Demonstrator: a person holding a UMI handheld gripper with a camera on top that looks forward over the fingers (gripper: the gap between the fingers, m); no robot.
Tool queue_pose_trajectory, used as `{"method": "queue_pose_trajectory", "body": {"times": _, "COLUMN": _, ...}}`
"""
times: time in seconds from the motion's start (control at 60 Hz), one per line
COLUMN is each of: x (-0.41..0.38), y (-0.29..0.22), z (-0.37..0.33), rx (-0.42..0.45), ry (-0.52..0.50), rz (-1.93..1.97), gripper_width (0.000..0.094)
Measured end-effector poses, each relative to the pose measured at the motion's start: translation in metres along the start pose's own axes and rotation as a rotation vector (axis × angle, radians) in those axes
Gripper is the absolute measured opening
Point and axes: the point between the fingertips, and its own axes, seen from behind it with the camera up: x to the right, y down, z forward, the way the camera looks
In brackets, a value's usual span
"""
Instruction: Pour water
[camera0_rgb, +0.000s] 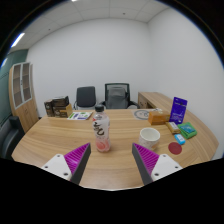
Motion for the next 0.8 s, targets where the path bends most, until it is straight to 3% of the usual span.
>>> {"method": "queue_pose_trajectory", "body": {"times": 0.3, "x": -0.043, "y": -0.003, "z": 0.159, "rx": 0.069, "ry": -0.008, "rz": 0.046, "gripper_width": 0.0805}}
{"method": "queue_pose_trajectory", "body": {"times": 0.35, "x": -0.04, "y": -0.003, "z": 0.175, "rx": 0.085, "ry": 0.012, "rz": 0.045, "gripper_width": 0.073}}
{"method": "queue_pose_trajectory", "body": {"times": 0.45, "x": -0.038, "y": -0.003, "z": 0.192, "rx": 0.109, "ry": 0.033, "rz": -0.006, "gripper_width": 0.0488}}
{"method": "queue_pose_trajectory", "body": {"times": 0.633, "x": -0.039, "y": -0.004, "z": 0.192, "rx": 0.12, "ry": 0.036, "rz": -0.028, "gripper_width": 0.0345}}
{"method": "queue_pose_trajectory", "body": {"times": 0.8, "x": -0.041, "y": -0.018, "z": 0.179, "rx": 0.132, "ry": 0.018, "rz": 0.028, "gripper_width": 0.0286}}
